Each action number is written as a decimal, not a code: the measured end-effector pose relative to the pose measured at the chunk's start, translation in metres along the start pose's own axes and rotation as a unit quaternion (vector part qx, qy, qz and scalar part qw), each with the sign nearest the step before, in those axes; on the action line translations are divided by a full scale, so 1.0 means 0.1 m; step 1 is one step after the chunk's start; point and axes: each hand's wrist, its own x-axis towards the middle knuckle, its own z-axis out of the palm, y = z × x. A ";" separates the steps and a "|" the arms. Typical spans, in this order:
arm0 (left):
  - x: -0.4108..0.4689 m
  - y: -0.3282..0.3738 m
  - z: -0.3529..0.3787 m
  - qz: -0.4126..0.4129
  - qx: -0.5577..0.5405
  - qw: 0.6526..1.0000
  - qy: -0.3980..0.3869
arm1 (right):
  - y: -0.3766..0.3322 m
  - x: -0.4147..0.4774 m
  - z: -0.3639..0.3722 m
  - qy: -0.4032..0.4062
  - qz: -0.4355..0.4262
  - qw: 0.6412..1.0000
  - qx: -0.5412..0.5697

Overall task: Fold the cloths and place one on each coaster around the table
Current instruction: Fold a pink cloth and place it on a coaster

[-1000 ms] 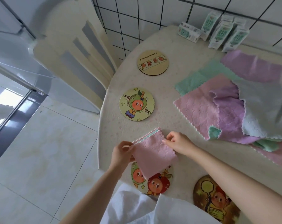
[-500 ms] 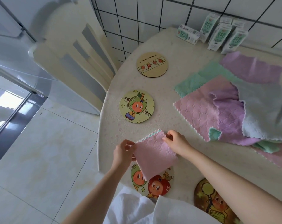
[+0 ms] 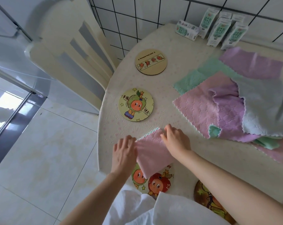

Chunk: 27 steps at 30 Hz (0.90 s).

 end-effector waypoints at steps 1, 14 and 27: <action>-0.04 0.05 0.03 0.067 0.004 0.998 -0.008 | 0.01 -0.06 0.01 0.028 -0.042 0.999 -0.014; -0.14 0.01 0.04 0.058 0.007 0.993 -0.102 | 0.35 -0.65 0.22 0.023 -0.008 1.000 0.002; 0.36 0.06 -0.10 -0.178 -0.078 0.964 -0.180 | 0.25 -0.62 0.17 -0.092 0.185 0.945 0.252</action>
